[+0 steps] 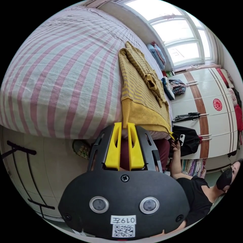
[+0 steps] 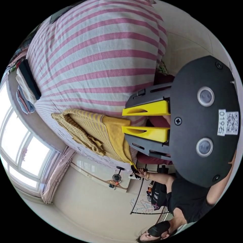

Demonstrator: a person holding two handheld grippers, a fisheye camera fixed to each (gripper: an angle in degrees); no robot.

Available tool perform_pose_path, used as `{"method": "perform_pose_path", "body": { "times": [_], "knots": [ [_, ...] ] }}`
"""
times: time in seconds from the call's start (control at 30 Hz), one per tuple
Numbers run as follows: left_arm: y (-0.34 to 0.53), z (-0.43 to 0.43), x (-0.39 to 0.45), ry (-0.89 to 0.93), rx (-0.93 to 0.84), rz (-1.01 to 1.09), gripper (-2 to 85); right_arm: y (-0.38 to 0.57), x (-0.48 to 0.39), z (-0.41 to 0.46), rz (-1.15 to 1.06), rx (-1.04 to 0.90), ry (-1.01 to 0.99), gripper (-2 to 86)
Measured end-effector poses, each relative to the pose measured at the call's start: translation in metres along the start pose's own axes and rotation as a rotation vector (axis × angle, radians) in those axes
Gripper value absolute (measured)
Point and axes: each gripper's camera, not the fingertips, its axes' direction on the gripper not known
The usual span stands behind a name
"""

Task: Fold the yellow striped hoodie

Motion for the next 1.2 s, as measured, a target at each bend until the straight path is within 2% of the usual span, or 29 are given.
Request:
{"method": "perform_pose_path", "body": {
  "times": [0.17, 0.3, 0.4, 0.5, 0.63, 0.77, 0.87, 1.03, 1.2],
  "knots": [
    [0.036, -0.014, 0.04, -0.031, 0.087, 0.07, 1.3, 0.014, -0.045, -0.063, -0.16, 0.156, 0.138, 2.3],
    [0.042, -0.001, 0.134, -0.148, 0.235, 0.327, 1.7, 0.001, -0.13, -0.085, -0.45, 0.323, 0.259, 0.5],
    [0.03, 0.043, 0.217, -0.337, 0.299, 0.563, 2.3, -0.024, -0.194, -0.06, -0.647, 0.311, 0.309, 1.1],
    [0.012, 0.107, 0.281, -0.472, 0.27, 0.742, 3.9, -0.047, -0.242, -0.024, -0.773, 0.25, 0.359, 0.3],
    [0.004, 0.177, 0.334, -0.71, 0.256, 0.925, 6.0, -0.065, -0.269, -0.011, -0.82, 0.23, 0.385, -0.7],
    [0.008, 0.206, 0.357, -0.71, 0.192, 1.034, 7.9, -0.076, -0.259, -0.041, -0.766, 0.25, 0.331, -0.9],
    [0.016, 0.224, 0.375, -0.804, 0.167, 1.095, 7.8, -0.086, -0.246, -0.068, -0.713, 0.257, 0.313, -0.9],
    [0.019, 0.251, 0.401, -0.918, 0.148, 1.139, 3.1, -0.107, -0.248, -0.101, -0.718, 0.214, 0.338, -0.9],
    [0.02, 0.26, 0.424, -0.917, 0.136, 1.155, 1.5, -0.131, -0.246, -0.155, -0.701, 0.221, 0.323, -0.8]
  ]
}}
